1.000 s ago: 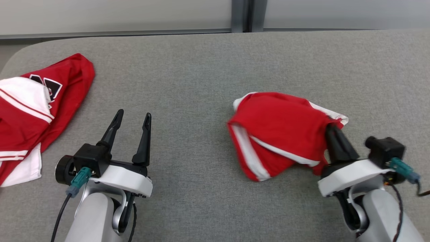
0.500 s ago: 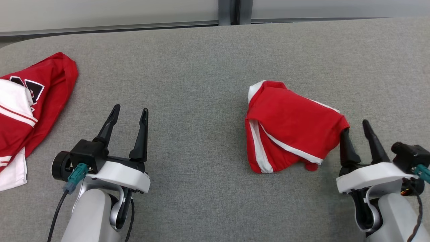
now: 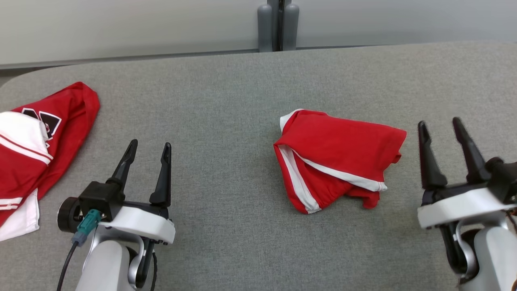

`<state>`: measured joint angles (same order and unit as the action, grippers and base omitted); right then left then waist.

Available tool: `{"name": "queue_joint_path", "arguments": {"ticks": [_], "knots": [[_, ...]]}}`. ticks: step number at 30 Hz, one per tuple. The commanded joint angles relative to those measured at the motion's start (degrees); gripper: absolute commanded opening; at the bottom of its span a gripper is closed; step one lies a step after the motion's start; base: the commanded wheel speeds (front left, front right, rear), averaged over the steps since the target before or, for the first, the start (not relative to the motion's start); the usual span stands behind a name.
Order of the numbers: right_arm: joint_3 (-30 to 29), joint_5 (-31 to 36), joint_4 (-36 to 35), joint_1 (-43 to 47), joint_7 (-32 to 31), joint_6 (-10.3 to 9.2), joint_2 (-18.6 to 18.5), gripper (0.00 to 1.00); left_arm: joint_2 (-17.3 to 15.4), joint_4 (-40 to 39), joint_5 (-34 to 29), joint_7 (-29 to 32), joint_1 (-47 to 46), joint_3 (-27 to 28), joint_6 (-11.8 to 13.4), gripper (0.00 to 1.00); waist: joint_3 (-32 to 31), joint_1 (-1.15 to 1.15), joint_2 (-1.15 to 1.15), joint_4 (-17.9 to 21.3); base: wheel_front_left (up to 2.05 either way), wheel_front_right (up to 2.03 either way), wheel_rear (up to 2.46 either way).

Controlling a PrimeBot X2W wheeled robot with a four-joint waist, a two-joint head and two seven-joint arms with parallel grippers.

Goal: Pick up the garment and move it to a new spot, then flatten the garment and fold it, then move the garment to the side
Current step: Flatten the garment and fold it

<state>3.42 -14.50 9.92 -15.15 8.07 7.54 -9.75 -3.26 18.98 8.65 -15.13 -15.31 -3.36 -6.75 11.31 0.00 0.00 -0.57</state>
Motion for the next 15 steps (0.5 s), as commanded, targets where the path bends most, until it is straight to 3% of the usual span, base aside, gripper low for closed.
{"name": "queue_joint_path", "arguments": {"ticks": [1,15], "knots": [[0.9,1.0,-1.2,1.7,-1.0,-0.1,-0.3,1.0,-0.3,-0.1,-0.3,0.0,1.0,0.2,0.1,1.0,-1.2,0.0,0.0,0.0,0.0,0.0,0.0],[4.1,1.4,-5.1,11.6,-4.5,-0.09,2.2,1.0,-0.1,0.4,-0.3,0.0,7.6,0.1,0.9,1.0,-6.0,0.0,0.0,0.2,0.0,0.0,0.0]]}}
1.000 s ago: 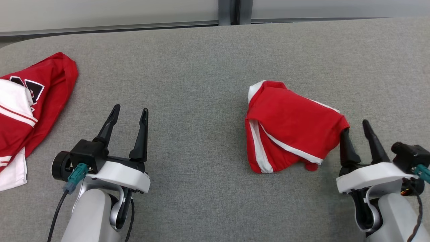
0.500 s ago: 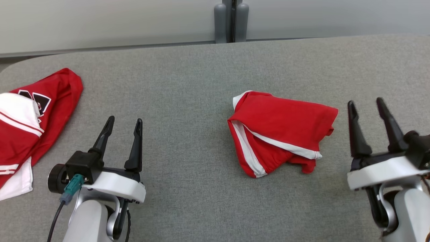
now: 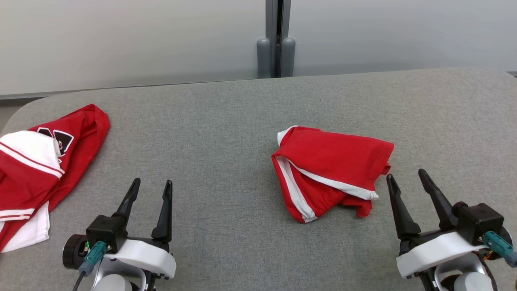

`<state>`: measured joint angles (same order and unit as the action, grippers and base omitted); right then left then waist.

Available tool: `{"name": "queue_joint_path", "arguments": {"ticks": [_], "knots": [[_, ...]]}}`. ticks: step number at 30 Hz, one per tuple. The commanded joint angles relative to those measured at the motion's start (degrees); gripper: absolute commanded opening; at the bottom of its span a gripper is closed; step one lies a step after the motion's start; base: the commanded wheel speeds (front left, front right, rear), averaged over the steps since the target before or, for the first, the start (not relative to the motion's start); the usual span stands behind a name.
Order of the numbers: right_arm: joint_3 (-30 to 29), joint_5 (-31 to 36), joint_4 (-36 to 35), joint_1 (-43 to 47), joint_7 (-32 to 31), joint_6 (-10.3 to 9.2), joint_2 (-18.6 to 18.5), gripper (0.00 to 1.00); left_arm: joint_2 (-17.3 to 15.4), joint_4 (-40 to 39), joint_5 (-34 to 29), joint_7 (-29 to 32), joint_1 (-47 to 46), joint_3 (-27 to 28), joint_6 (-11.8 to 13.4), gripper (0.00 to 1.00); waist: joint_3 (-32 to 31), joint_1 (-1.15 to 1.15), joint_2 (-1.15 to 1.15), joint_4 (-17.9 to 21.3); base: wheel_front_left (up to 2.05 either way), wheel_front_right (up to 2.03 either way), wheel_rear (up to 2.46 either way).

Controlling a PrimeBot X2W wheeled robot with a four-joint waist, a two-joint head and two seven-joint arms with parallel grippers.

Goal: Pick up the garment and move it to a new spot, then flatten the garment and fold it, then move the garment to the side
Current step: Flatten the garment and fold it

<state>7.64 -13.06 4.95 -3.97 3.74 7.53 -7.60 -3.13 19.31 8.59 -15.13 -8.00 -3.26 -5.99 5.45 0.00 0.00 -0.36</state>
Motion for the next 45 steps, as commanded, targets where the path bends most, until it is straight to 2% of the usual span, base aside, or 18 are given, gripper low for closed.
{"name": "queue_joint_path", "arguments": {"ticks": [1,24,38,39,40,41,45], "knots": [[-0.1,-0.2,-0.1,0.6,-0.2,-0.08,0.1,1.0,-0.2,0.2,-0.2,0.0,0.5,-0.1,0.1,1.0,-0.2,0.0,0.0,0.0,0.0,0.0,0.0],[0.3,-0.6,1.1,0.5,-0.7,-0.08,0.7,1.0,-0.4,0.2,-0.1,0.0,-0.3,-0.9,0.3,1.0,0.6,0.0,0.0,-0.6,0.0,0.0,0.0],[3.2,0.2,14.9,-5.1,1.6,-0.06,0.0,1.0,-0.1,0.0,0.7,0.0,-4.1,-2.5,0.4,1.0,5.7,0.0,0.0,-2.6,0.0,0.0,0.0],[3.2,0.1,15.6,-5.7,1.9,-0.06,0.0,0.9,-0.1,-0.1,0.8,0.0,-4.5,-2.6,0.4,1.0,5.9,0.0,0.0,-2.7,0.0,0.0,0.0],[3.2,0.1,16.0,-6.3,2.3,-0.06,-0.1,0.37,-0.1,-0.1,0.7,0.0,-4.6,-2.7,0.4,1.0,6.1,0.0,0.0,-2.8,0.0,0.0,0.0],[3.3,-0.4,16.4,-6.8,2.5,-0.06,0.0,0.0,0.0,-0.1,0.8,0.0,-4.7,-2.7,0.4,1.0,6.3,0.0,0.0,-2.8,0.0,0.0,0.0],[3.3,-0.3,16.4,-7.9,3.6,-0.06,-0.4,0.0,0.0,-0.1,0.8,0.0,-5.1,-2.6,0.5,1.0,6.6,0.0,0.0,-2.8,0.0,0.0,0.0]]}}
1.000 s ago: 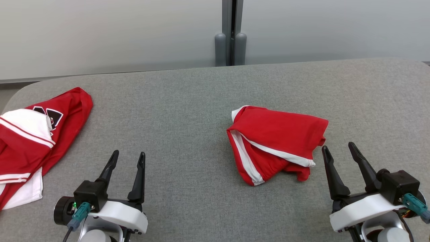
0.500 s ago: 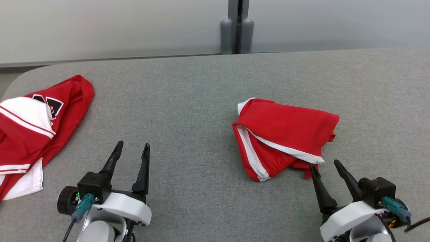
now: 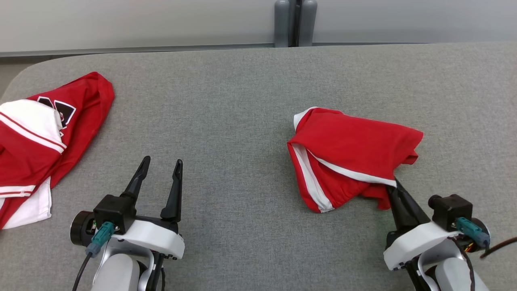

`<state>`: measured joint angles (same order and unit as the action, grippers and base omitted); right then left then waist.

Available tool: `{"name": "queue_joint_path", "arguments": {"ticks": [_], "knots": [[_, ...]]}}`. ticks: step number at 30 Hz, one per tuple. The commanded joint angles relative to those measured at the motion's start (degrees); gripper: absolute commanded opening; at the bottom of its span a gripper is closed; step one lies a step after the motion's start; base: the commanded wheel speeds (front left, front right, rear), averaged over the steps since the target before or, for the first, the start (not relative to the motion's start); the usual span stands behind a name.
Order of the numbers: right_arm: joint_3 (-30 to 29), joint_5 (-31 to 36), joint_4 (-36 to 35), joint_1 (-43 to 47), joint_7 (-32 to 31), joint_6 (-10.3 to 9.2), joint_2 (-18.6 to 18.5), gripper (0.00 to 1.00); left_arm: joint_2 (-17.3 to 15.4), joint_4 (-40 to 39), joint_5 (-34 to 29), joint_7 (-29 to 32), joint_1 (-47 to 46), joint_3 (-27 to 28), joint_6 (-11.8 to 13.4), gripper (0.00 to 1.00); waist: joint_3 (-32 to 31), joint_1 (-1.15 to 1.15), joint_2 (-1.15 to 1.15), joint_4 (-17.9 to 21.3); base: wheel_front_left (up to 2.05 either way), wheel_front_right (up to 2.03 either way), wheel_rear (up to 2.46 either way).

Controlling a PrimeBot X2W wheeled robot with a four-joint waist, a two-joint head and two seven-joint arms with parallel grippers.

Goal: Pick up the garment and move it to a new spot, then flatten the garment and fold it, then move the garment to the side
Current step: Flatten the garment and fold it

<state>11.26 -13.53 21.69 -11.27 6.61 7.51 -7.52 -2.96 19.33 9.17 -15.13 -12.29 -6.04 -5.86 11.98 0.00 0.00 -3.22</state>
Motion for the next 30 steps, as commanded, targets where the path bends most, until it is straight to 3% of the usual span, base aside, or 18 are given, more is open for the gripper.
{"name": "queue_joint_path", "arguments": {"ticks": [1,16,28,29,30], "knots": [[-0.6,0.3,-0.7,-0.8,1.1,-0.04,-0.6,0.0,-0.2,-0.1,0.2,0.0,-0.9,0.2,0.3,1.0,0.1,0.0,0.0,0.1,0.0,0.0,0.0],[-6.6,0.3,-7.2,-7.9,-1.9,-0.04,-3.2,0.0,-0.1,-0.4,0.3,0.0,-2.8,-0.7,0.1,1.0,2.1,0.0,0.0,0.0,0.0,0.0,0.0],[-5.8,-1.2,7.7,-18.8,-1.7,-0.03,-4.1,0.0,-0.1,-1.5,1.7,0.0,-6.2,-3.4,0.4,1.0,7.4,0.0,0.0,-4.0,0.0,0.0,0.0],[-5.6,-1.4,9.1,-19.4,-1.1,-0.03,-4.0,0.13,-0.1,-1.5,1.9,0.0,-6.2,-3.7,0.5,1.0,7.5,0.0,0.0,-4.1,0.0,0.0,0.0],[-5.4,-1.6,10.4,-20.0,-0.4,-0.03,-4.1,0.47,0.0,-1.6,2.2,0.0,-6.3,-3.8,0.6,1.0,7.6,0.0,0.0,-4.1,0.0,0.0,0.0]]}}
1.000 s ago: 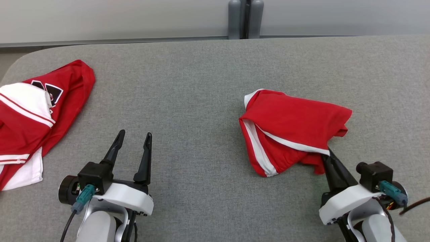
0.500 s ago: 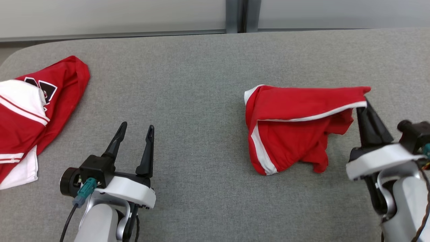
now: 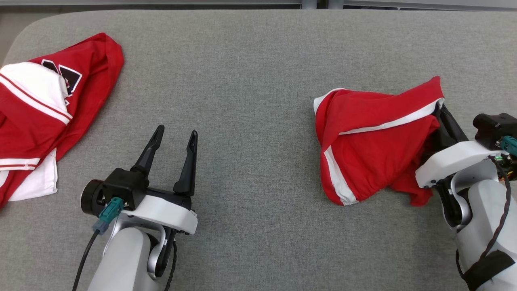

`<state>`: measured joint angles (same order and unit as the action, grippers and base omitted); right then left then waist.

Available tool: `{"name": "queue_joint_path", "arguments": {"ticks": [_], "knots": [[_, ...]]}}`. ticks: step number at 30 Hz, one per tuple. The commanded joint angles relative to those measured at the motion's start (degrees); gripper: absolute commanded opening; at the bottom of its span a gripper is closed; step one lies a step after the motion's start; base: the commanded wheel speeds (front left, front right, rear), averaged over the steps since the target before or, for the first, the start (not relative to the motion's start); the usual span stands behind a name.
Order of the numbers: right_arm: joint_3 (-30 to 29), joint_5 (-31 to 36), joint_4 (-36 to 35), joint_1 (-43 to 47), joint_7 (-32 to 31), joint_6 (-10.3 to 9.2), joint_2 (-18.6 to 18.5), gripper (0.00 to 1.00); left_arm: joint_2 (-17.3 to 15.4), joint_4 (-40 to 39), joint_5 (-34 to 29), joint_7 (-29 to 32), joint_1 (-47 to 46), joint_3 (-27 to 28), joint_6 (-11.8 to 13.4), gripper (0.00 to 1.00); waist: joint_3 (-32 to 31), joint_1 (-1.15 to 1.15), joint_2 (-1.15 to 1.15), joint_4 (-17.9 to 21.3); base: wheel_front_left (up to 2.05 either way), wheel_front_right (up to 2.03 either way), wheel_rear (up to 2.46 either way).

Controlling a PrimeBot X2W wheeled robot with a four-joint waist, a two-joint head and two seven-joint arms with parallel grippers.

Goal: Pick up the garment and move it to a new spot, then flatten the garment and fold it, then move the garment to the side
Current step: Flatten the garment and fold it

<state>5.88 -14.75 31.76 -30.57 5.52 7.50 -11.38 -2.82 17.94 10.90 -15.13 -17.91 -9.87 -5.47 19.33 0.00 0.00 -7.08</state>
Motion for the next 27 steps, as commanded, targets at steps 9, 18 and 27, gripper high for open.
{"name": "queue_joint_path", "arguments": {"ticks": [9,18,27], "knots": [[1.6,-3.0,4.1,-0.2,7.1,-0.02,0.0,1.0,-0.2,0.4,0.2,0.0,0.0,0.1,0.9,1.0,-1.4,0.0,0.0,1.3,0.0,0.0,0.0],[0.8,-2.3,-3.8,5.8,8.8,-0.02,-0.3,1.0,-0.2,0.8,-0.7,0.0,1.7,1.4,0.4,1.0,-4.8,0.0,0.0,3.2,0.0,0.0,0.0],[0.0,-0.1,-15.2,15.9,4.9,-0.02,1.6,1.0,-0.7,1.5,-1.4,0.0,5.6,2.9,0.3,1.0,-9.5,0.0,0.0,5.0,0.0,0.0,0.0]]}}
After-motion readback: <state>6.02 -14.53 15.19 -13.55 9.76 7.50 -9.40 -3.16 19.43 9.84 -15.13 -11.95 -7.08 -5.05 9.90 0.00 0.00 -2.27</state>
